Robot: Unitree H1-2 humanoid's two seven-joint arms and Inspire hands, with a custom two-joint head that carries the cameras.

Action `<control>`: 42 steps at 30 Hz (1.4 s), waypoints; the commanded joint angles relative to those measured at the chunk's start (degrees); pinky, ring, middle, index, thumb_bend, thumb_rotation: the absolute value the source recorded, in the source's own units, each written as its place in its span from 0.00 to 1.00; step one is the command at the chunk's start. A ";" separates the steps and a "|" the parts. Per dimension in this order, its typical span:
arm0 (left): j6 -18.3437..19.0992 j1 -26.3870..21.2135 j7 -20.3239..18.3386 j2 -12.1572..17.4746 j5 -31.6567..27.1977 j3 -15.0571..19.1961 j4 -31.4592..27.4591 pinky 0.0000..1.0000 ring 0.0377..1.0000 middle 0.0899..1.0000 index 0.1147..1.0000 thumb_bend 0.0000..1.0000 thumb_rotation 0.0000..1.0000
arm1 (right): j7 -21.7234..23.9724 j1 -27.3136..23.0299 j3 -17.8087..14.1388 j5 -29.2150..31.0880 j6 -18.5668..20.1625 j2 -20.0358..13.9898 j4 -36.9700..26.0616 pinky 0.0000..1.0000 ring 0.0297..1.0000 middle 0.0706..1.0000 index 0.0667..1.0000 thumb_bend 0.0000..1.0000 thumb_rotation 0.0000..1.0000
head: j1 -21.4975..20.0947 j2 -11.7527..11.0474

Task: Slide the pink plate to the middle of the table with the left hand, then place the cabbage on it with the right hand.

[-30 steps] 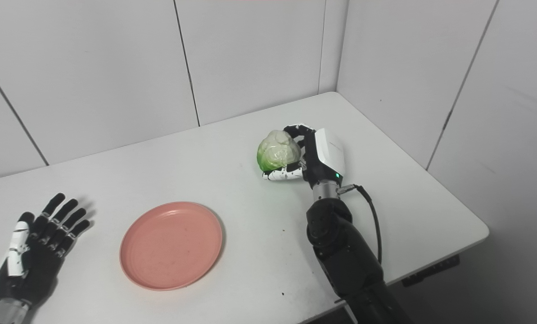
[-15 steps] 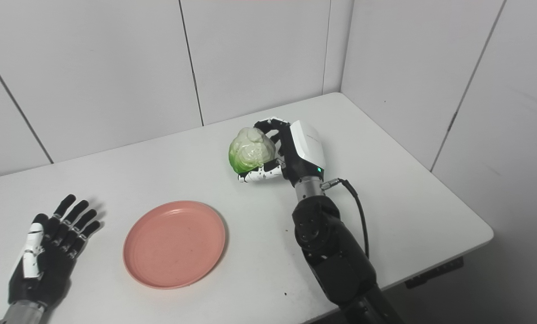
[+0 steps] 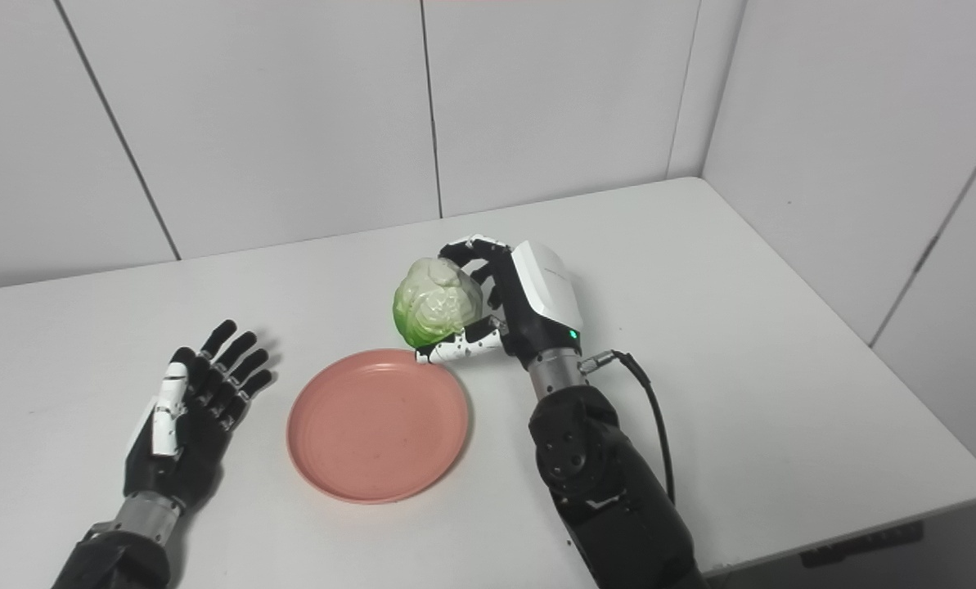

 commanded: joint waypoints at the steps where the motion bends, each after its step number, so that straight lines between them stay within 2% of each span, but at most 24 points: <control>1: 3.16 1.01 1.43 -0.58 1.38 -0.68 0.38 0.90 0.90 0.91 0.90 0.44 1.00 | -0.13 -2.60 0.87 -1.14 -2.60 0.85 -1.74 0.32 0.35 0.45 0.51 0.51 0.00 | 0.79 0.13; 10: 4.42 0.99 3.69 -1.93 2.65 -0.91 -0.90 0.90 0.90 0.91 0.89 0.43 1.00 | 0.37 -2.85 4.87 -2.29 -4.46 2.81 0.56 0.34 0.36 0.46 0.49 0.52 0.00 | 3.45 0.63; 17: 4.39 0.74 4.25 -2.47 3.40 -1.33 -0.89 0.91 0.91 0.91 0.90 0.43 1.00 | 1.08 -2.39 6.52 -2.02 -6.39 3.44 2.95 0.33 0.35 0.45 0.51 0.51 0.00 | 4.88 1.16; 26: 5.48 0.64 4.96 -3.04 4.23 -1.49 -1.46 0.91 0.91 0.91 0.90 0.43 1.00 | 2.42 -1.48 8.34 -2.45 -6.92 3.24 4.84 0.35 0.36 0.46 0.48 0.52 0.00 | 5.21 1.80; 32: 5.49 0.60 4.85 -3.14 4.29 -1.46 -1.51 0.91 0.91 0.91 0.90 0.43 1.00 | 1.95 -0.80 8.95 -2.71 -8.03 2.90 6.24 0.35 0.36 0.46 0.49 0.52 0.00 | 5.19 2.02; 37: 5.83 0.59 5.04 -3.17 4.62 -1.58 -1.59 0.91 0.90 0.91 0.90 0.42 1.00 | 2.84 -0.41 9.11 -3.73 -6.82 2.60 6.35 0.37 0.37 0.47 0.48 0.52 0.00 | 5.29 2.23; 42: 6.24 0.62 5.01 -3.25 4.66 -1.73 -1.91 0.91 0.90 0.91 0.90 0.43 1.00 | 3.35 -0.14 8.81 -4.10 -6.62 2.27 6.89 0.35 0.36 0.46 0.49 0.51 0.00 | 5.44 2.34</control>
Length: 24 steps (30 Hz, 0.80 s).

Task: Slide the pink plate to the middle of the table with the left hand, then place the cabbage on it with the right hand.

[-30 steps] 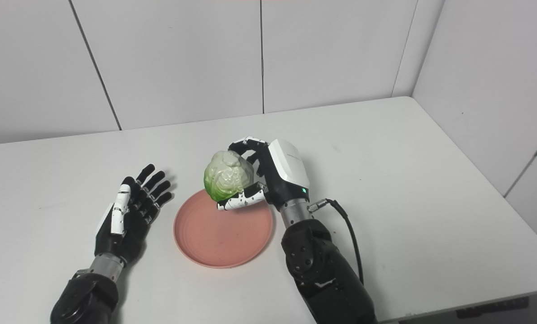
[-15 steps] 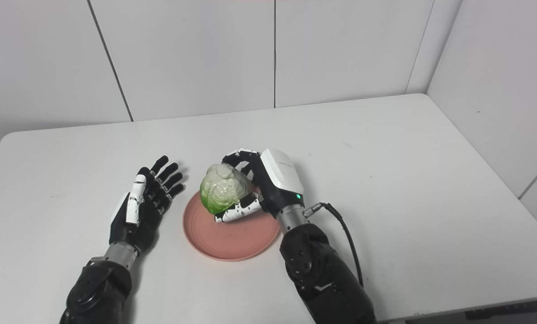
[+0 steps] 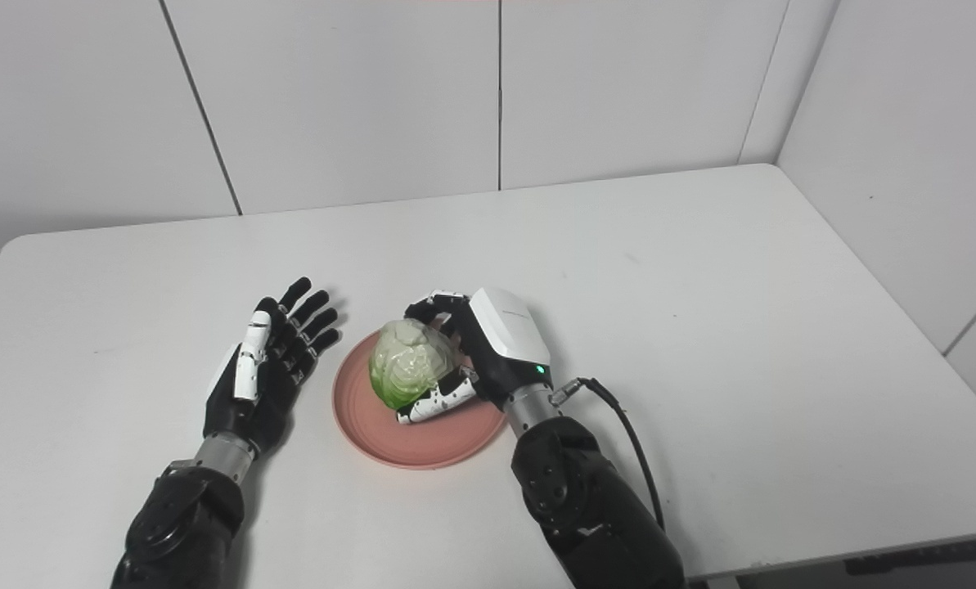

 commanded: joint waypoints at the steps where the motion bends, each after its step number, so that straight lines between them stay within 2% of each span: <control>1: 2.97 0.47 0.75 -0.15 0.73 -0.53 0.63 0.91 0.90 0.91 0.90 0.43 1.00 | -0.01 -1.39 -0.37 -0.42 -1.82 -0.16 -0.85 0.35 0.36 0.46 0.49 0.52 0.00 | 0.08 0.03; 11: 2.97 0.47 0.70 -0.26 0.73 -0.67 0.66 0.91 0.90 0.92 0.91 0.42 1.00 | 0.55 -1.51 -0.52 -0.96 -1.12 -0.71 -0.85 0.35 0.37 0.45 0.48 0.52 0.00 | 0.41 0.11; 21: 3.10 0.52 0.88 -0.40 0.95 -0.71 0.34 0.91 0.91 0.92 0.91 0.42 1.00 | 4.11 -1.31 -1.03 -0.92 1.33 -0.48 -2.65 0.35 0.38 0.46 0.51 0.51 0.00 | 0.52 0.25; 24: 2.83 0.47 0.98 -0.41 1.18 -0.72 0.52 0.92 0.91 0.92 0.91 0.42 1.00 | 5.75 -1.21 -1.03 -1.05 1.59 -0.79 -3.69 0.42 0.49 0.48 0.47 0.53 0.03 | 0.70 0.27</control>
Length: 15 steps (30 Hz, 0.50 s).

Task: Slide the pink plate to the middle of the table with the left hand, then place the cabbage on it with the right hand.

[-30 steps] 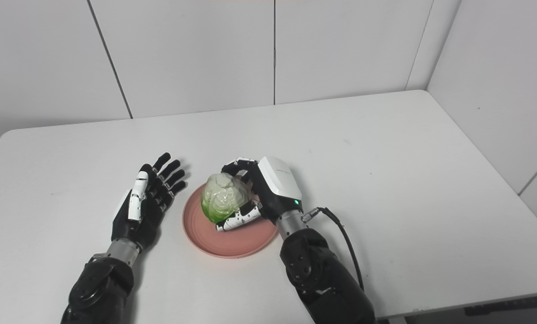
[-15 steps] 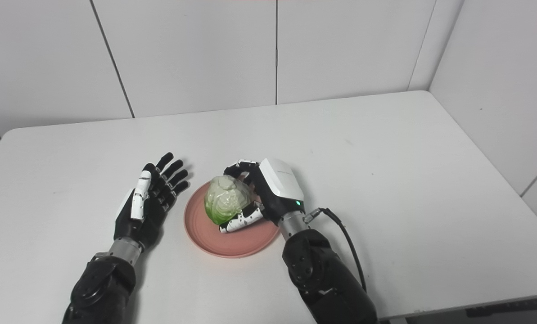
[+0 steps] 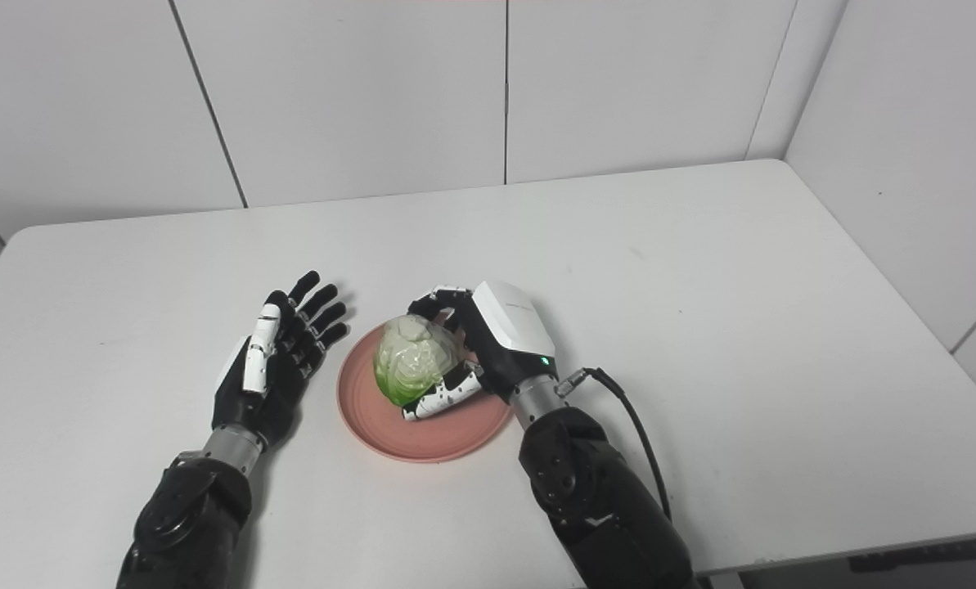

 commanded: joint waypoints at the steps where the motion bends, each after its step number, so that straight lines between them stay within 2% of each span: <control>1: 2.47 0.46 0.86 -0.12 0.80 -0.39 0.75 0.92 0.91 0.92 0.91 0.42 1.00 | 1.41 -1.16 -0.15 -0.43 0.73 -0.44 -2.14 0.47 0.54 0.56 0.46 0.52 0.11 | 0.08 0.01; 2: 2.45 0.46 0.88 -0.12 0.84 -0.40 0.74 0.92 0.91 0.92 0.91 0.42 1.00 | 1.93 -1.16 0.06 -0.72 0.69 -0.72 -2.60 0.47 0.55 0.57 0.46 0.52 0.11 | 0.08 0.01; 3: 2.45 0.48 0.89 -0.12 0.86 -0.40 0.71 0.91 0.90 0.91 0.91 0.42 1.00 | 2.31 -1.15 0.18 -0.95 0.67 -0.89 -2.92 0.50 0.57 0.61 0.58 0.74 0.15 | 0.12 0.02; 5: 2.46 0.49 0.82 -0.13 0.90 -0.36 0.72 0.91 0.90 0.91 0.90 0.43 1.00 | 3.76 -1.15 0.52 -1.69 1.60 -1.25 -3.98 0.54 0.61 0.66 0.67 0.87 0.21 | 0.12 0.02; 10: 2.78 0.54 0.93 -0.23 0.82 -0.21 0.48 0.91 0.90 0.91 0.90 0.42 1.00 | 7.35 -0.95 0.83 -3.24 3.71 -1.53 -6.96 0.67 0.77 0.82 0.84 0.99 0.38 | 0.15 0.13; 15: 2.73 0.49 0.88 -0.30 0.62 -0.03 0.52 0.91 0.90 0.91 0.90 0.43 1.00 | 10.43 -0.62 0.81 -4.33 5.55 -1.68 -9.69 0.68 0.81 0.90 0.92 1.00 0.48 | 0.14 0.13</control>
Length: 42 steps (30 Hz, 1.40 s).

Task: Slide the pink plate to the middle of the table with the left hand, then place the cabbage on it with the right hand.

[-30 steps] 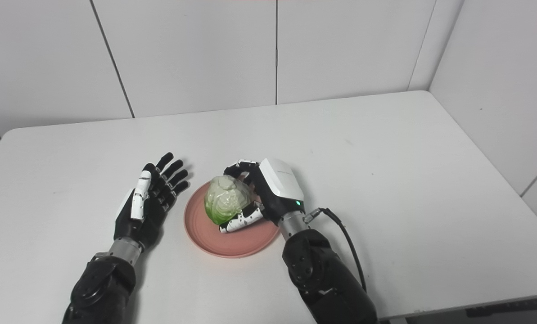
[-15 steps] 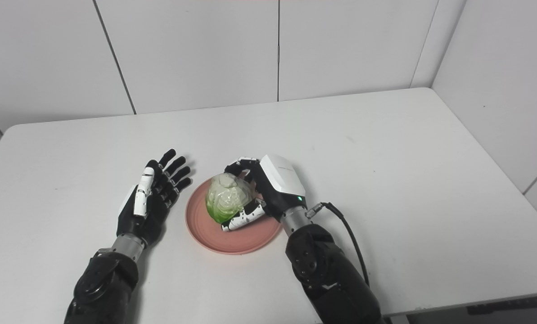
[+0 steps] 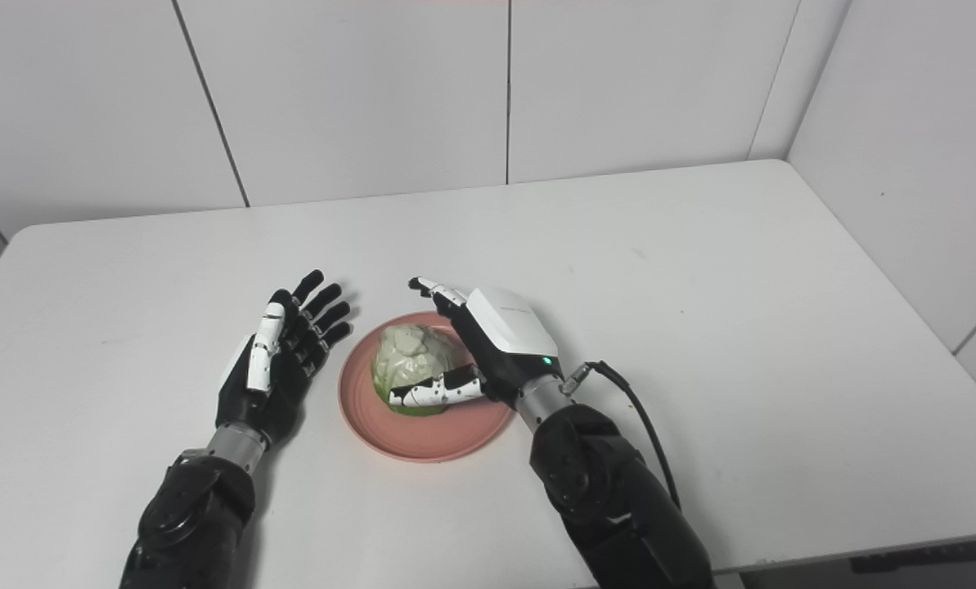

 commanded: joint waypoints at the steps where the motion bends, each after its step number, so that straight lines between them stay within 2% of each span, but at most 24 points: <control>1: 2.69 0.49 0.79 -0.15 0.20 -0.07 0.58 0.91 0.90 0.91 0.90 0.43 1.00 | 0.68 -1.18 -0.18 -0.59 1.02 -0.10 -2.88 0.68 0.82 0.91 0.93 1.00 0.49 | 0.06 0.04; 6: 2.59 0.55 0.62 -0.03 0.30 -0.13 0.49 0.91 0.90 0.91 0.90 0.43 1.00 | 1.82 -0.80 -0.63 -0.79 1.65 -0.11 -4.71 0.67 0.85 0.95 0.97 1.00 0.54 | 0.06 0.05; 12: 2.79 0.57 0.68 0.05 0.31 -0.09 0.37 0.91 0.90 0.91 0.90 0.43 1.00 | 2.26 -0.54 -1.39 -0.33 0.88 -0.60 -6.31 0.72 0.88 0.98 1.00 1.00 0.58 | 0.07 -0.05; 20: 2.46 1.34 0.32 0.30 0.08 0.02 -0.90 0.90 0.90 0.91 0.90 0.42 1.00 | 1.72 -0.13 -3.10 0.41 -0.16 -1.32 -10.05 0.72 0.88 0.97 1.00 1.00 0.60 | 0.59 -0.19; 28: 1.12 3.96 0.83 0.75 0.86 0.40 -4.82 0.92 0.92 0.93 0.91 0.43 1.00 | -1.99 1.74 -7.90 5.47 -1.93 -0.71 -12.63 0.83 0.92 0.97 0.98 1.00 0.70 | 1.22 -0.38; 29: 0.93 4.23 0.93 0.83 1.19 0.36 -5.28 0.92 0.92 0.93 0.92 0.43 1.00 | -2.65 1.94 -8.37 5.86 -2.22 -0.70 -12.61 0.85 0.93 0.97 0.98 0.96 0.82 | 1.22 -0.38; 32: -0.24 5.54 1.05 1.15 2.43 0.18 -7.00 0.93 0.92 0.93 0.92 0.45 1.00 | -4.78 3.08 -10.31 7.95 -2.87 -0.20 -12.54 0.88 0.94 0.97 0.99 0.89 0.98 | 1.65 -0.40; 37: -1.66 7.73 1.30 1.36 3.93 -0.01 -9.38 0.95 0.94 0.95 0.94 0.47 1.00 | -8.61 5.95 -13.00 12.07 -5.12 1.50 -11.10 0.89 0.95 0.97 0.98 0.76 1.00 | 1.84 -0.49; 42: -4.17 9.93 1.25 2.45 6.37 -1.32 -11.10 0.96 0.96 0.97 0.96 0.50 1.00 | -10.45 9.36 -15.67 20.00 -9.03 3.57 -8.24 0.92 0.96 0.97 0.98 0.65 1.00 | 2.00 -0.52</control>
